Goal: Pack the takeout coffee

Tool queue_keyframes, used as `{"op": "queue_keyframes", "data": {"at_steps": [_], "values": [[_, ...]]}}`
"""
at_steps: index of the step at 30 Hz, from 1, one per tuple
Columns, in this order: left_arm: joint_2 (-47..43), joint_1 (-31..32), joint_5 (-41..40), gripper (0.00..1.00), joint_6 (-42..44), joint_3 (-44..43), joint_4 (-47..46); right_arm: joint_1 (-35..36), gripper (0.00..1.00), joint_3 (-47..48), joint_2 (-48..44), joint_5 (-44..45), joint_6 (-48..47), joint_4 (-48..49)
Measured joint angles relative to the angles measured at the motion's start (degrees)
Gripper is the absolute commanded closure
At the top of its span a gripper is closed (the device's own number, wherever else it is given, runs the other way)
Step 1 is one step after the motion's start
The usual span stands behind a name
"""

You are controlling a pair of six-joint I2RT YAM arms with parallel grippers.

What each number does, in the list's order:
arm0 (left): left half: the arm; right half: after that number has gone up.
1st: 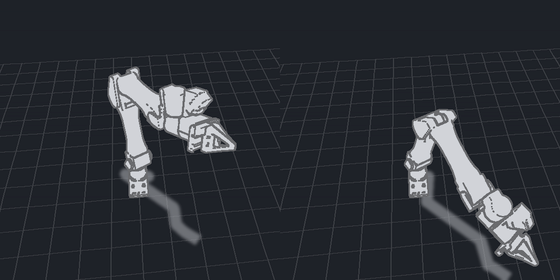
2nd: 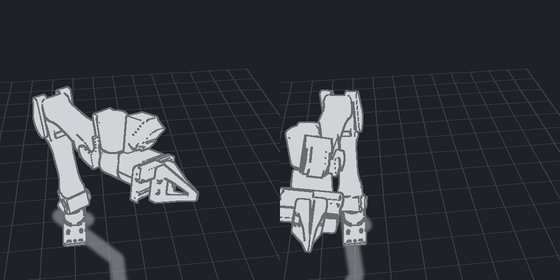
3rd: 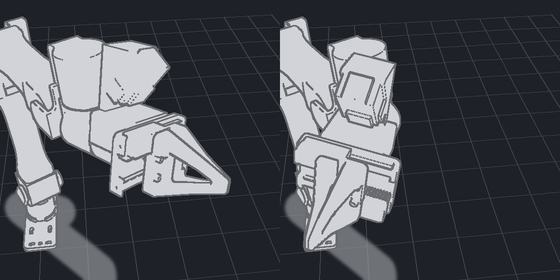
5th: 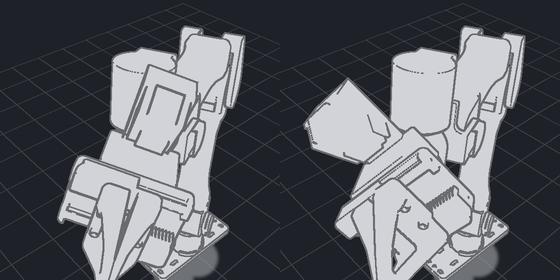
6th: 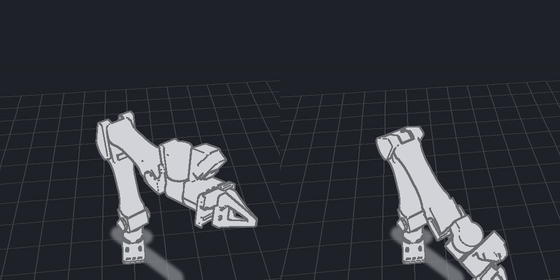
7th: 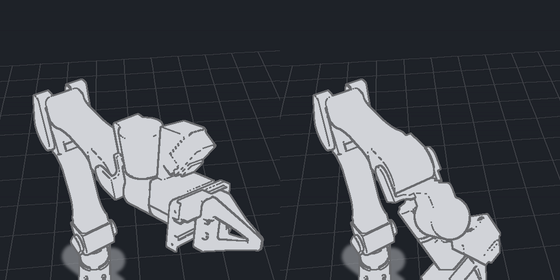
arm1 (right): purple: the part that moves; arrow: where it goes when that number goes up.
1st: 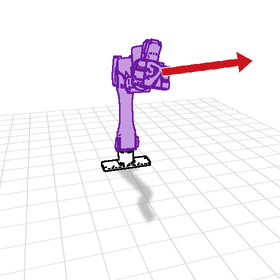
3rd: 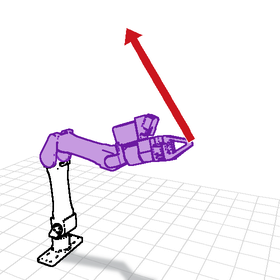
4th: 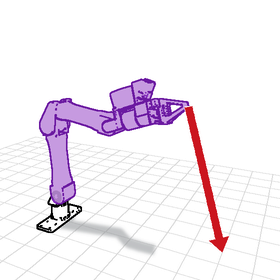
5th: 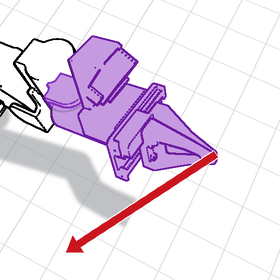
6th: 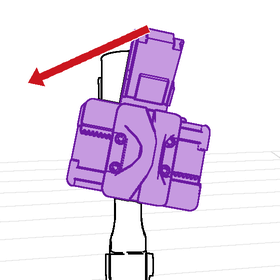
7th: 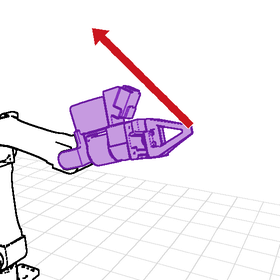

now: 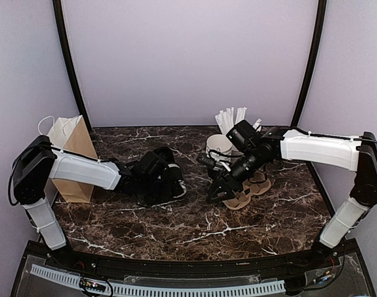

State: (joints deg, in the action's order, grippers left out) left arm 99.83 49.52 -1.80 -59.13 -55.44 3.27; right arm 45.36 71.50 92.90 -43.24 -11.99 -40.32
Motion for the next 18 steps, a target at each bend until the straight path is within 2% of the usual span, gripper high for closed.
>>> {"op": "queue_keyframes", "data": {"at_steps": [14, 17, 18], "values": [[4.6, -2.2, 6.0, 0.02, -5.7, -3.2, -6.0, 0.0, 0.43, 0.8, 2.2, 0.2, -0.4, -0.2], [5.8, -3.3, 6.7, 0.1, -8.4, -3.1, -8.7, 0.0, 0.43, 1.1, 2.8, 0.0, -0.4, -0.2], [6.2, -3.5, 7.0, 0.15, -9.3, -3.0, -9.7, 0.0, 0.43, 1.1, 2.8, 0.0, -0.4, -0.2]]}}
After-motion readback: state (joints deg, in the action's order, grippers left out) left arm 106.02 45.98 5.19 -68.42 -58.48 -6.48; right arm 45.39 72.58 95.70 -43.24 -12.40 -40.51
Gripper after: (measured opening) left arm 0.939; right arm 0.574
